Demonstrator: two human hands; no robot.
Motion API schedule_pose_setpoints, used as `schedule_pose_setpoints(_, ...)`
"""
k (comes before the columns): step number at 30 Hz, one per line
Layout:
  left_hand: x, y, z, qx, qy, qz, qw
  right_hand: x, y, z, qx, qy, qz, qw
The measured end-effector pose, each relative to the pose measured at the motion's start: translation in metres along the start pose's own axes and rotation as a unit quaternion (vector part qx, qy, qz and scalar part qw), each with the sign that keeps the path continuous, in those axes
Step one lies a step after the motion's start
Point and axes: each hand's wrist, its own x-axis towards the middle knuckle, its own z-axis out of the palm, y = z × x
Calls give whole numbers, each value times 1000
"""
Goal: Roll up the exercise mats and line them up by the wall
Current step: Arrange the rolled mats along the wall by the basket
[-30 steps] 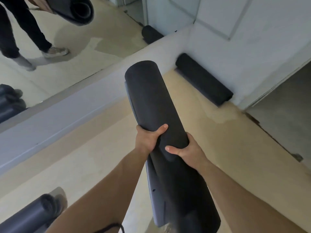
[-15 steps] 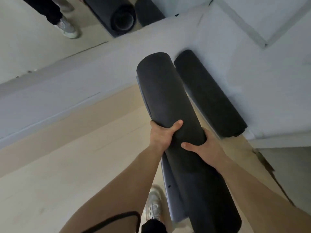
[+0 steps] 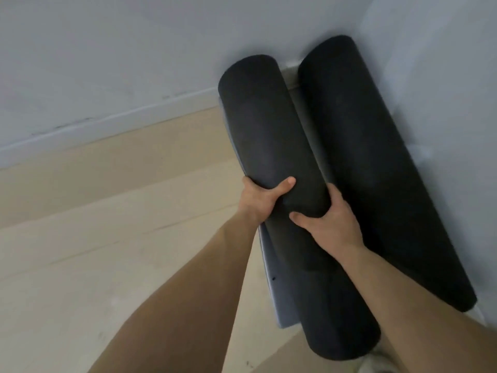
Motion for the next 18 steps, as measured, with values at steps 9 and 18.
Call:
schedule_pose_setpoints(9, 25, -8, 49, -25, -16, 12, 999, 20, 25, -20, -202, 55, -46, 977)
schedule_pose_setpoints(18, -4, 20, 27, 215, -39, 6, 976, 12, 9, -23, -318, 18, -39, 947)
